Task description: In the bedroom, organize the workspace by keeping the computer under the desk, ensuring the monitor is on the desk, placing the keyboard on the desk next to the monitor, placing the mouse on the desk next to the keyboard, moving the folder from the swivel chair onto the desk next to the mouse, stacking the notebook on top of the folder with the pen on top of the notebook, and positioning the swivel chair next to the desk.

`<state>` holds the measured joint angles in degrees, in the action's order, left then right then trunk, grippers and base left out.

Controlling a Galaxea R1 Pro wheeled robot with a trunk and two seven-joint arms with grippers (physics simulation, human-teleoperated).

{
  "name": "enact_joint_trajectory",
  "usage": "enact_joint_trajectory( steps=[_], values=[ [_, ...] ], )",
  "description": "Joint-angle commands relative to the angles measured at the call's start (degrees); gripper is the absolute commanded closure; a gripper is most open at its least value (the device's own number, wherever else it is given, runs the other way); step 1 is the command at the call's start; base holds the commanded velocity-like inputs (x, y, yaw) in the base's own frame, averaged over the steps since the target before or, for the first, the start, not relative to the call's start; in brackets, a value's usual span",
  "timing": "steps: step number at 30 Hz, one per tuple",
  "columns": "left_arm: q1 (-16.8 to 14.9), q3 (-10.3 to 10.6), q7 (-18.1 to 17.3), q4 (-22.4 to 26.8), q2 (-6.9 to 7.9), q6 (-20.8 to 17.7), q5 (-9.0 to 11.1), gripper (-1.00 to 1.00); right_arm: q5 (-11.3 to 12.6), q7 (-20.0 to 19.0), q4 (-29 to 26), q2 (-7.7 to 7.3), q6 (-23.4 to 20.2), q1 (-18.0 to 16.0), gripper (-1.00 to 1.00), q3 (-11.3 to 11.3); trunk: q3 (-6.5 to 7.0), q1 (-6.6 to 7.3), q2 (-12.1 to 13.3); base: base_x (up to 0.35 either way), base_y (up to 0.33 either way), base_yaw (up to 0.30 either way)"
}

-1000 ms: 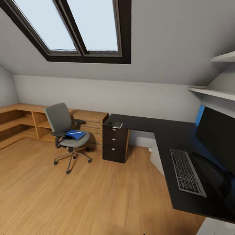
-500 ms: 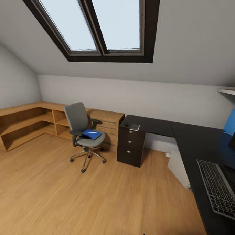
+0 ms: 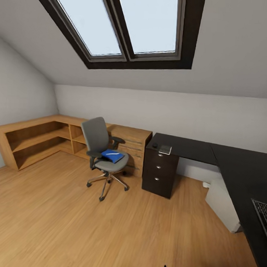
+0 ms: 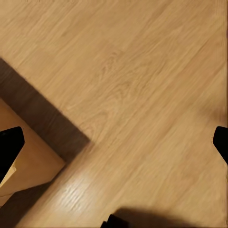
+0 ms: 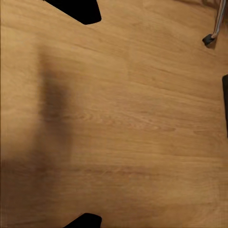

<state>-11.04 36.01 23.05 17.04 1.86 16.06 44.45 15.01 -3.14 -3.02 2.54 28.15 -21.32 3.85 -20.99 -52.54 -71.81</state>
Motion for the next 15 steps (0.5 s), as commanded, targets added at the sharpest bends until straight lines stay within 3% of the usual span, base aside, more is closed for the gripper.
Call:
enact_joint_trajectory(
  steps=[1, 15],
  values=[
    [0.0, 0.5, 0.3, 0.0, 0.02, 0.2, 0.5, -1.0, 0.2, -0.3, 0.1, 0.0, 0.3, 0.0, -1.0, 0.4, -0.07, -0.03, 0.0, 0.33, -0.098, 0.007],
    [0.0, 0.5, 0.3, -0.2, -0.18, 0.2, 0.5, -1.0, 0.3, -0.3, 0.1, 0.05, 0.8, 0.0, -1.0, 0.3, -0.07, -0.03, 0.0, 0.33, -0.127, 0.001]
  ],
)
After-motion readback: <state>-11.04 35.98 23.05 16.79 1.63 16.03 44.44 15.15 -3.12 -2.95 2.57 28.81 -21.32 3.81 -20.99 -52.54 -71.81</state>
